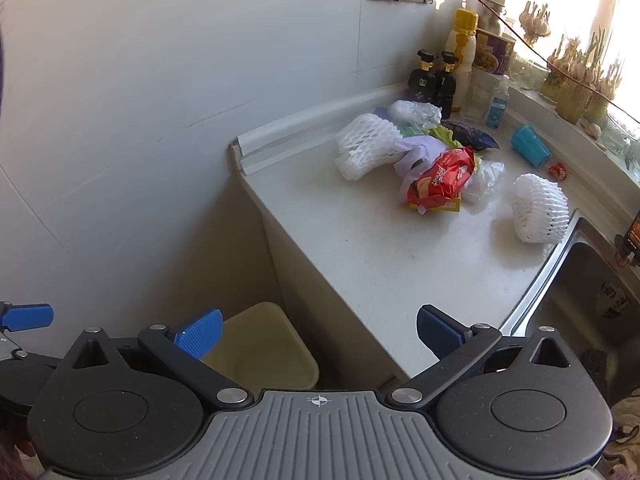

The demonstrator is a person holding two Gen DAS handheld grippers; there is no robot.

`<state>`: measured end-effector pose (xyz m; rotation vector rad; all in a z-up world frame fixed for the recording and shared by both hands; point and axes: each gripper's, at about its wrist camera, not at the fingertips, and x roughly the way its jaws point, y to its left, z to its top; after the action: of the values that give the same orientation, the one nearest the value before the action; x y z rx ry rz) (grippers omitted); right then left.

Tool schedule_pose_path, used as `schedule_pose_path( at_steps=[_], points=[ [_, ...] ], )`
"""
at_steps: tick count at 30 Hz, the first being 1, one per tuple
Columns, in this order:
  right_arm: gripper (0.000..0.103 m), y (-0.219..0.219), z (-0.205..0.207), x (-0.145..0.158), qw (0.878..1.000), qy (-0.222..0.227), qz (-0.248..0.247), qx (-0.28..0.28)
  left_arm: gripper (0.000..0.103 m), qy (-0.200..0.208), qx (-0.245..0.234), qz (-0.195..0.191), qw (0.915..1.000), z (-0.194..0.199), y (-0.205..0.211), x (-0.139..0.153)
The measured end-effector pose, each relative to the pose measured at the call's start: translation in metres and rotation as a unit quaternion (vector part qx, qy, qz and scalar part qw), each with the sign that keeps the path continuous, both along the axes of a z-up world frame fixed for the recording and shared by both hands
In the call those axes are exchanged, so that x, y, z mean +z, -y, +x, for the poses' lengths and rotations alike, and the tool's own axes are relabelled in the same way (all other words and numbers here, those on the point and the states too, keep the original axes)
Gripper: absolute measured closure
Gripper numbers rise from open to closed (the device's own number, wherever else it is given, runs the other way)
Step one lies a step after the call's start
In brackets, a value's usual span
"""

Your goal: Collect trash

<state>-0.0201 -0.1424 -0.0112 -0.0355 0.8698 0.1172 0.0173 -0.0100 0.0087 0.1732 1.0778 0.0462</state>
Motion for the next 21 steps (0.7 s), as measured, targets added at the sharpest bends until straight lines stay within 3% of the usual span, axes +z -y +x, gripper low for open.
schedule_pose_path(
  at_steps=[11,19,21],
  points=[
    [0.0,-0.005,-0.004,-0.004,0.999,0.0,-0.002,-0.041,0.0,-0.005,-0.042,0.008,0.9991,0.01,-0.003,-0.007],
    [0.0,0.034,0.024,-0.011,0.998,0.028,0.004,-0.055,0.0,0.058,-0.052,0.007,0.997,0.033,0.015,-0.016],
    [0.0,0.052,0.035,-0.013,0.998,0.035,0.002,-0.049,0.001,0.052,-0.058,-0.021,0.9967,0.048,0.023,-0.021]
  ],
)
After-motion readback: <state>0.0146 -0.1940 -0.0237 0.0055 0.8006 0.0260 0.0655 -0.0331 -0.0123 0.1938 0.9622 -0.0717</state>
